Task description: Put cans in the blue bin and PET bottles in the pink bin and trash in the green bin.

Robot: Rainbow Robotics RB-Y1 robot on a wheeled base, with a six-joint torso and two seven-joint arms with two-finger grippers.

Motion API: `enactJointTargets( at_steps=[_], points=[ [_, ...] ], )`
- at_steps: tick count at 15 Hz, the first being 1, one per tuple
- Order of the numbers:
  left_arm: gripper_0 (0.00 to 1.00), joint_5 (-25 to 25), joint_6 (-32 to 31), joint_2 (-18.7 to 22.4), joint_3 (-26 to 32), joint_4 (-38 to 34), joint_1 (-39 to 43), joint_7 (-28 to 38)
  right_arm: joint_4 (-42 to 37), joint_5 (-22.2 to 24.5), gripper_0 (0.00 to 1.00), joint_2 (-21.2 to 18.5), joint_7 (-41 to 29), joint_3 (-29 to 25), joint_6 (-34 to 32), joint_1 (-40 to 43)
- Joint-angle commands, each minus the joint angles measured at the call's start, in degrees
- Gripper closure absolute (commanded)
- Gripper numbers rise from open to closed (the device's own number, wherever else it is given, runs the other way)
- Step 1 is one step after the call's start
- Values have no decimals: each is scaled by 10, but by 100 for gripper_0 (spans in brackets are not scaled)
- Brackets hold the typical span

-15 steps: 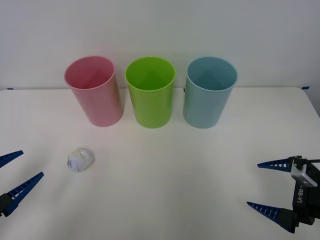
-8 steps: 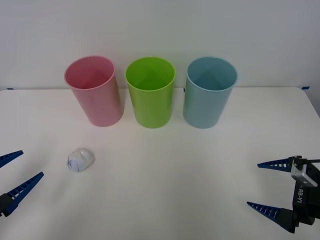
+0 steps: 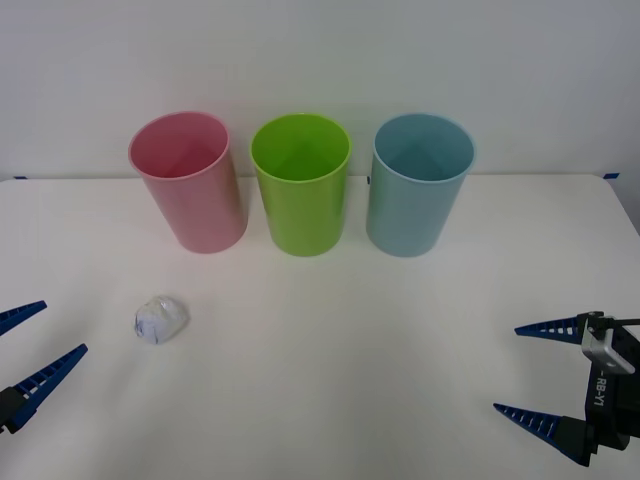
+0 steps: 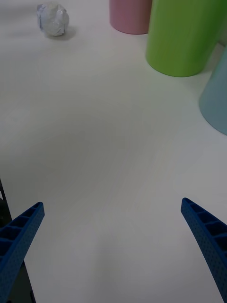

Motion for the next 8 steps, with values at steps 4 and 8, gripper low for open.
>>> enactJointTargets(
  at_steps=[4,8],
  points=[
    [0,-36,46,-13,-4,-42,21,49,0,0,0,0,0,0,0,0],
    [0,-80,104,-12,-25,-81,28,120,0,0,0,0,0,0,0,0]
  ],
)
